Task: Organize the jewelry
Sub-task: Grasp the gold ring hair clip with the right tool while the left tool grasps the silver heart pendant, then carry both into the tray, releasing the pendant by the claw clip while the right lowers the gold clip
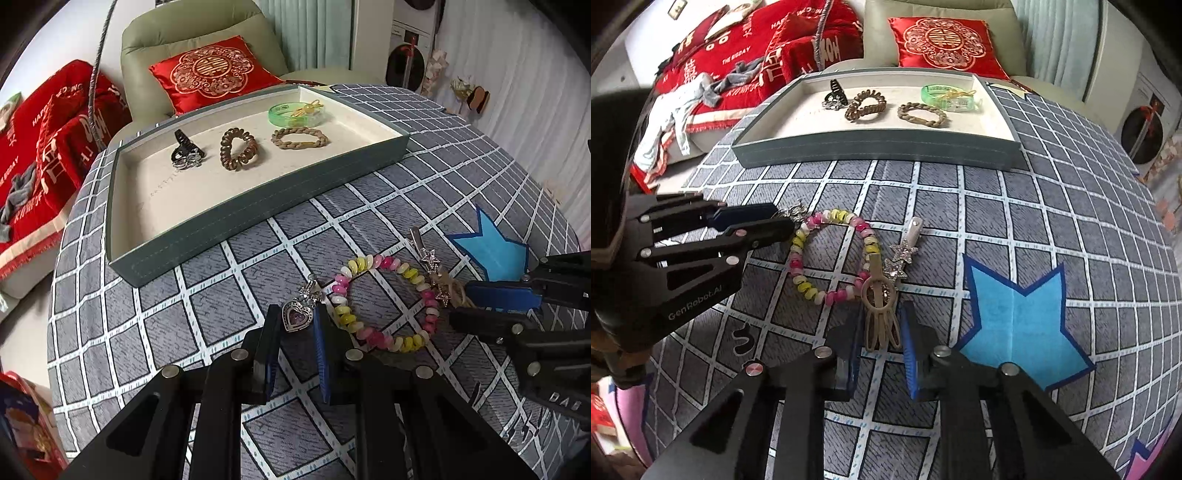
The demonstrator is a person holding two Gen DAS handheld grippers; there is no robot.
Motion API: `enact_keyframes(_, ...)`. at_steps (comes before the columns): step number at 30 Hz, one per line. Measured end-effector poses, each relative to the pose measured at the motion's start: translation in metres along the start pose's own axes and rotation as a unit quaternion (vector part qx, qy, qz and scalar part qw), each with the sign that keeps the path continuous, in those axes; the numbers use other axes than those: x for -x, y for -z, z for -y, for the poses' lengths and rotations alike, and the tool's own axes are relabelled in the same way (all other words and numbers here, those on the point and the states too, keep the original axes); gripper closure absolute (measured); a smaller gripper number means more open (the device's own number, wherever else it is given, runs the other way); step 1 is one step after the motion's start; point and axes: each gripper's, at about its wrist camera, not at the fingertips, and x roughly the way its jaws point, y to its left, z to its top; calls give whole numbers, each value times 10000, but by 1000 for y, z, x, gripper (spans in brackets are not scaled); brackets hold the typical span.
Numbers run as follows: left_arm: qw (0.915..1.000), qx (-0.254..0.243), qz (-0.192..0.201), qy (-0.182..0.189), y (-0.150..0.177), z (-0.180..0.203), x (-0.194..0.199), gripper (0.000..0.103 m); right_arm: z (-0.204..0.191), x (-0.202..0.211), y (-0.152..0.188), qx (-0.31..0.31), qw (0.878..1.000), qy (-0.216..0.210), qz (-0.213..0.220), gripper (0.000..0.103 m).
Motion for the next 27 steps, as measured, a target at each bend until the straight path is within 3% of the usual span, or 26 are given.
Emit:
enact_keyframes(15, 9983, 436, 395, 32, -2, -16, 39, 70, 19, 27, -4, -407, 9985, -287, 223, 81)
enact_keyframes(27, 9930, 839, 830, -95, -34, -37, 60, 70, 42, 50, -47, -694, 9947, -474, 585, 81)
